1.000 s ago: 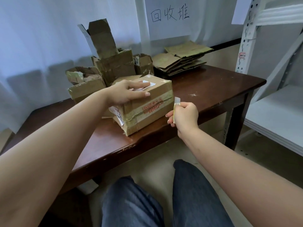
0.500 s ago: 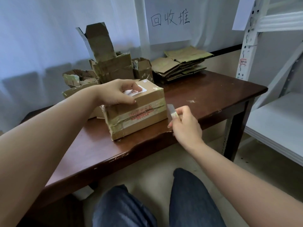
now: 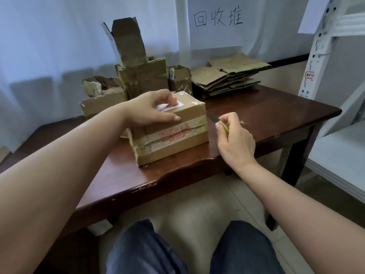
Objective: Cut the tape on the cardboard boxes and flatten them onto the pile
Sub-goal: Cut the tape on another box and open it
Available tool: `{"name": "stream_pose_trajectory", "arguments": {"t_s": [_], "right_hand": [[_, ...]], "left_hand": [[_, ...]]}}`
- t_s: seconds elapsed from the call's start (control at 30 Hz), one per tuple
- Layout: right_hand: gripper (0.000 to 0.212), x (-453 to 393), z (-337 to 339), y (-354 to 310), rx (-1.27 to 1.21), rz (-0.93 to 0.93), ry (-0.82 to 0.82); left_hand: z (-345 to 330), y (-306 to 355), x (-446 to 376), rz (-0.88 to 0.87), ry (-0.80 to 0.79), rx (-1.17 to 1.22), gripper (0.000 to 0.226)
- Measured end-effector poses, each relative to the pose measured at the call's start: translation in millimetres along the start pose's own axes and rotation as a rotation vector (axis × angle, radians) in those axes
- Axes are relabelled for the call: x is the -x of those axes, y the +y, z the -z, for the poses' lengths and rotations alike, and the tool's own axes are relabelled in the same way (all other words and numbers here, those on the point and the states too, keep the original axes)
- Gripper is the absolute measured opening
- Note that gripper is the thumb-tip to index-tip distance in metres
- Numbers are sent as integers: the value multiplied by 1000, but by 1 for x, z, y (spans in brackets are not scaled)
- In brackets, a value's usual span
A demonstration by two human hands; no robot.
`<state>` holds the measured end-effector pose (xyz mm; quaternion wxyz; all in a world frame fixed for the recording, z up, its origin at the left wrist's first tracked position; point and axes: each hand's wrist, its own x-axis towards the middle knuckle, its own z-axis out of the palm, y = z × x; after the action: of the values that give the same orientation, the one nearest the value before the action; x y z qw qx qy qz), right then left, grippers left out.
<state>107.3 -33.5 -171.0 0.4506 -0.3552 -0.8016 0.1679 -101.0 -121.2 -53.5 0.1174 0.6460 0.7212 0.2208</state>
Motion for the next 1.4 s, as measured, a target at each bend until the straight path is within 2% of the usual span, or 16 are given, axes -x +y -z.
{"name": "stream_pose_trajectory", "arguments": {"t_s": [0.37, 0.53, 0.63, 0.7, 0.8, 1.03, 1.4], "right_hand": [[14, -2, -2, 4, 132, 48, 10], [13, -1, 1, 7, 168, 69, -45], [12, 0, 3, 7, 321, 101, -106], [11, -1, 5, 7, 382, 103, -150], [11, -4, 7, 7, 310, 53, -173], [15, 2, 2, 6, 35, -36, -37], [11, -3, 4, 8, 187, 63, -138]], "left_hand": [[2, -4, -2, 4, -14, 8, 40], [2, -2, -1, 8, -24, -1, 41], [2, 1, 1, 21, -26, 1, 48], [2, 2, 2, 29, -23, 4, 45], [1, 2, 2, 33, -20, -6, 39], [1, 3, 3, 26, -13, -14, 37], [2, -1, -1, 41, -40, -6, 38]]}}
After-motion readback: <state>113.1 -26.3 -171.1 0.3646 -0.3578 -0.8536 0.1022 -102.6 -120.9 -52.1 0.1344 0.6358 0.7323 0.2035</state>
